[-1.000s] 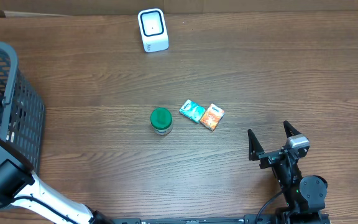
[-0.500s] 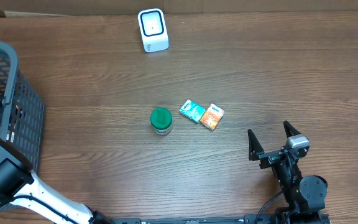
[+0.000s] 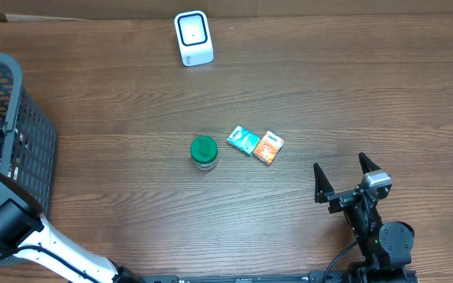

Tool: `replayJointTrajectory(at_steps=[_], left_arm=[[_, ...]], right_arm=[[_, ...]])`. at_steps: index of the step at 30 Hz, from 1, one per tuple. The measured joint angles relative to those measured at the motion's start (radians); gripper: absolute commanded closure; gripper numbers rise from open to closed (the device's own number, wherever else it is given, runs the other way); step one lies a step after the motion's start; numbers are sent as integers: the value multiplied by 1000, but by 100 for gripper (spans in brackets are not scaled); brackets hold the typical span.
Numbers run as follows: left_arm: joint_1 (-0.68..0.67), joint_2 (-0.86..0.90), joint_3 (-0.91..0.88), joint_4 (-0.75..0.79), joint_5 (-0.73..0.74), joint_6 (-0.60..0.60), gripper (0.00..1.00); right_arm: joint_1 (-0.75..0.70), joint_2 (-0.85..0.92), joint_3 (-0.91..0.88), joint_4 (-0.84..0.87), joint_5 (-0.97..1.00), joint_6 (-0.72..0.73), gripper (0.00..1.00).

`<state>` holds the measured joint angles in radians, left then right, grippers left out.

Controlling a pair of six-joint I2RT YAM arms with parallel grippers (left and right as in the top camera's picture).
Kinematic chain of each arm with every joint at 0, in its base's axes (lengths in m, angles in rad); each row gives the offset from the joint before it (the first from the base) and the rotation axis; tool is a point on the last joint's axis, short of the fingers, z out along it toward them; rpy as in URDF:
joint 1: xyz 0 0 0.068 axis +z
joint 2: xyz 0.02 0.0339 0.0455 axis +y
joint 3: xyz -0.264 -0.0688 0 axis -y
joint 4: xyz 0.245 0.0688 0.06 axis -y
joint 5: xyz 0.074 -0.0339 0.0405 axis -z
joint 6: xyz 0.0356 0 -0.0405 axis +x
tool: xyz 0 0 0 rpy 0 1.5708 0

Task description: Scan the item barcode

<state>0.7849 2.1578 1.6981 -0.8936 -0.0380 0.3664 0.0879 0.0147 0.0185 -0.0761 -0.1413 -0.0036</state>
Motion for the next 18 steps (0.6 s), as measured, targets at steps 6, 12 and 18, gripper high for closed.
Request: replayJointTrajectory(at_steps=[6,12,18], left_arm=[[0,10,7,0,-14,-13,46],[2,16,16,10,-34,-27,78],[5,18,18,15,-43,-24,96]], right_arm=[[0,0,0,0,0,0,0],[0,0,0,0,0,0,0],[0,0,0,0,0,0,0]])
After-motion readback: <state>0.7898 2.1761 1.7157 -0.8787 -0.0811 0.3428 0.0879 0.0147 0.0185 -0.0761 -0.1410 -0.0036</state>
